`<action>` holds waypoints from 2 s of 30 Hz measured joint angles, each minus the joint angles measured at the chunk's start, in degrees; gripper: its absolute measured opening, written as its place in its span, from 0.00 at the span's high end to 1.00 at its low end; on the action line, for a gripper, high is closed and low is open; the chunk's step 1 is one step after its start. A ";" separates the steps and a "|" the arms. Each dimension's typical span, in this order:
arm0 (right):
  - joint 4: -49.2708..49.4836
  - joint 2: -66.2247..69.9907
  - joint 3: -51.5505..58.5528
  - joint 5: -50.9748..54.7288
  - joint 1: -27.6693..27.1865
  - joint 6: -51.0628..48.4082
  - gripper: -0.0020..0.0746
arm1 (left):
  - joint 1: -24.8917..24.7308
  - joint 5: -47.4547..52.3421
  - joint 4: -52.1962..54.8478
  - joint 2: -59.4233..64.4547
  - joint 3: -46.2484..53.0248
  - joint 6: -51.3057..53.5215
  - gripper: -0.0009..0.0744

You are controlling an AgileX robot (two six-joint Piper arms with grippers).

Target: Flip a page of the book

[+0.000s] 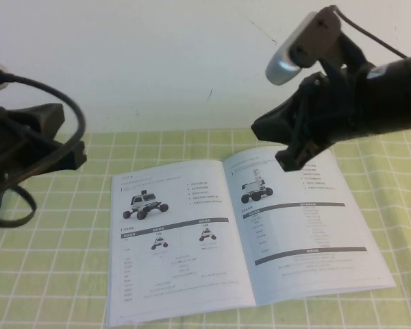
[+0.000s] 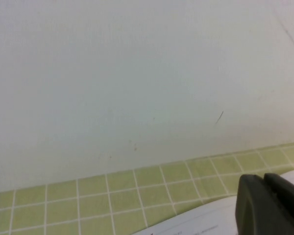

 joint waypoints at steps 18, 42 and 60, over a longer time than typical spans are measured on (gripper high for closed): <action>37.27 -37.86 34.44 -8.61 0.00 -34.92 0.98 | 0.00 6.29 0.00 -36.11 23.11 -0.59 0.99; 37.74 -57.19 51.42 -8.02 0.00 -33.57 0.98 | 0.00 18.33 0.47 -51.09 33.89 0.73 0.99; 35.04 -62.65 52.70 -28.83 0.00 -43.73 0.98 | 0.00 33.59 1.26 -51.09 33.98 0.24 0.99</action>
